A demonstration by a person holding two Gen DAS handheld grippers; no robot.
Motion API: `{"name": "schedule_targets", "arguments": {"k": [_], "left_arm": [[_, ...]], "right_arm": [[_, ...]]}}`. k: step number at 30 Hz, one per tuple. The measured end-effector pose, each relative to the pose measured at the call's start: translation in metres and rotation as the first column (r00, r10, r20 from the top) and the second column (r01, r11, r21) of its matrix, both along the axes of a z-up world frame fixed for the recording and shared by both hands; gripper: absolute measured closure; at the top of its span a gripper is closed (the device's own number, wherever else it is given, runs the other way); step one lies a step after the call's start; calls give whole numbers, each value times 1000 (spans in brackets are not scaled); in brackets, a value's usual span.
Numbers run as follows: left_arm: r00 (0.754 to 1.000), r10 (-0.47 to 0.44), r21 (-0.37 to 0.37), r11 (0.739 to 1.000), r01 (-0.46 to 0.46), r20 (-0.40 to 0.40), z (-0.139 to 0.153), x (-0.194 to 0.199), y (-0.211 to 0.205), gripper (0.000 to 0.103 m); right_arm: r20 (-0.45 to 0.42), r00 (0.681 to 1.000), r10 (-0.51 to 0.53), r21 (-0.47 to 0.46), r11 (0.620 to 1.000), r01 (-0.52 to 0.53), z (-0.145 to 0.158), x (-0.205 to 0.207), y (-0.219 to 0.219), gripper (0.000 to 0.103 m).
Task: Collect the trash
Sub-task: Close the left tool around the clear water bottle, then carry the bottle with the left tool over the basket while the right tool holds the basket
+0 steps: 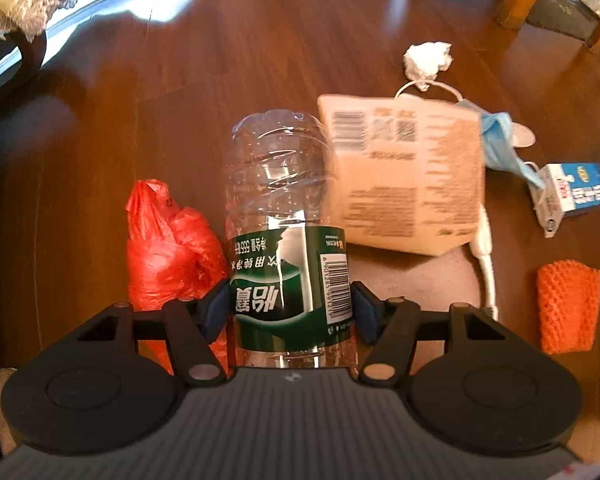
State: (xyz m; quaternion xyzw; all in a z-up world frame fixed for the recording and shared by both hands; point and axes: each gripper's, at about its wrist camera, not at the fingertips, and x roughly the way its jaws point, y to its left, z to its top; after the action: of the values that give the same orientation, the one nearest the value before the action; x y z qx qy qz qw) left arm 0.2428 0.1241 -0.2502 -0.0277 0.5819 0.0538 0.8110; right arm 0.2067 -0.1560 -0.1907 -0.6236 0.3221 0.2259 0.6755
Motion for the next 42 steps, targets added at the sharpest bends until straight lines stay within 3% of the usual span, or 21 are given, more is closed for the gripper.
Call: {"name": "schedule_targets", "arguments": {"k": [9, 13, 16, 20, 26, 32, 42], "left_arm": [[991, -132, 37, 991, 132, 4, 54, -3, -17, 45], [969, -247, 44, 968, 246, 19, 88, 0, -40, 45], [933, -357, 49, 934, 355, 44, 118, 5, -66, 45], [860, -505, 43, 863, 503, 79, 150, 16, -109, 45], [724, -683, 73, 730, 679, 100, 173, 39, -178, 45], [583, -811, 95, 584, 806, 48, 167, 53, -234, 45], [419, -907, 83, 415, 906, -38, 146, 66, -301, 44]], "right_arm": [[-4, 1000, 10, -17, 1000, -10, 0, -1, -1, 94], [-5, 1000, 21, -25, 999, -21, -2, -4, -3, 94], [-6, 1000, 29, -30, 999, -30, -2, -6, -4, 94], [-11, 998, 55, -39, 998, -55, -2, -12, -3, 94], [-18, 996, 86, -51, 995, -87, -2, -20, -4, 94], [-24, 993, 118, -65, 991, -119, -2, -28, -8, 94], [-31, 993, 112, -52, 992, -113, -1, -30, -10, 94]]}}
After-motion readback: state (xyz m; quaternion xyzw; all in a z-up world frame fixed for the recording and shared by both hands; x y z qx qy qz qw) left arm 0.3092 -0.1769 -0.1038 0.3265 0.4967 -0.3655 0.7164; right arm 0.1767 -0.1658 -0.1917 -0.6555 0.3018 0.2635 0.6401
